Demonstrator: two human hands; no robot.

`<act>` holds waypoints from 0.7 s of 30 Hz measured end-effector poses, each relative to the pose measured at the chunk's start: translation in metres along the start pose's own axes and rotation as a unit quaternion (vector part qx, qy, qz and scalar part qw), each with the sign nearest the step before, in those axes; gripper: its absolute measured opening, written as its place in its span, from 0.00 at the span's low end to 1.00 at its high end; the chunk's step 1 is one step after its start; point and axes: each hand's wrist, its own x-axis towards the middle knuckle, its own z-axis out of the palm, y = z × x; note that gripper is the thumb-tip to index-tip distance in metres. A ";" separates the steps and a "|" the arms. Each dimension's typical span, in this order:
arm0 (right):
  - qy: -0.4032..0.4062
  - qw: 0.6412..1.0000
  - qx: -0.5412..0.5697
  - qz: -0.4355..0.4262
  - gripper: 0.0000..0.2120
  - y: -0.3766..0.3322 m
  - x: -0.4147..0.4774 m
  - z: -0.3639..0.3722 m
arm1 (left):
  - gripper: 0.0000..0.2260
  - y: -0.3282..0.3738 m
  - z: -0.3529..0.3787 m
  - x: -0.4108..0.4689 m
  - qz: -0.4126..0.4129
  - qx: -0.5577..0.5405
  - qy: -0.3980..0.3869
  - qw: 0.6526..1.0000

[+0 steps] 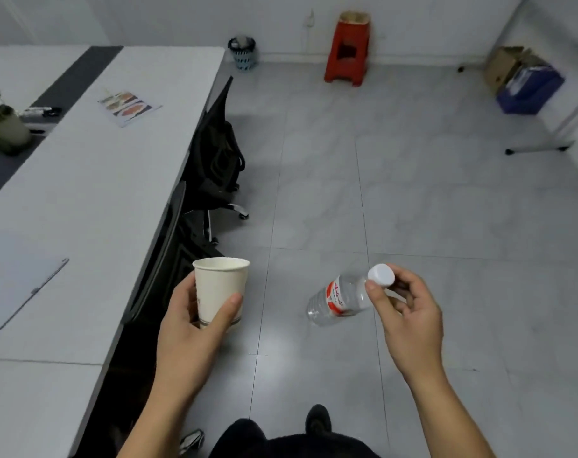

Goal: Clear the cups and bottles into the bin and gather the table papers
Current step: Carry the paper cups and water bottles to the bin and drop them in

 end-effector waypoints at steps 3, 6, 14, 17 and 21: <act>-0.010 1.000 -0.001 0.007 0.14 -0.007 0.053 0.006 | 0.25 0.019 0.024 0.039 -0.002 -0.009 0.013 1.000; -0.033 0.999 -0.009 0.012 0.14 -0.004 0.111 0.025 | 0.29 0.025 0.042 0.088 -0.016 -0.020 0.032 0.999; -0.059 0.996 -0.072 0.002 0.14 0.000 0.312 0.112 | 0.27 0.027 0.120 0.293 -0.029 -0.066 0.042 0.997; -0.051 0.995 -0.089 -0.010 0.14 -0.026 0.399 0.134 | 0.25 0.060 0.152 0.386 -0.009 -0.068 0.025 0.997; -0.017 0.995 -0.093 -0.025 0.13 -0.061 0.509 0.153 | 0.25 0.119 0.198 0.505 0.031 -0.069 -0.004 0.997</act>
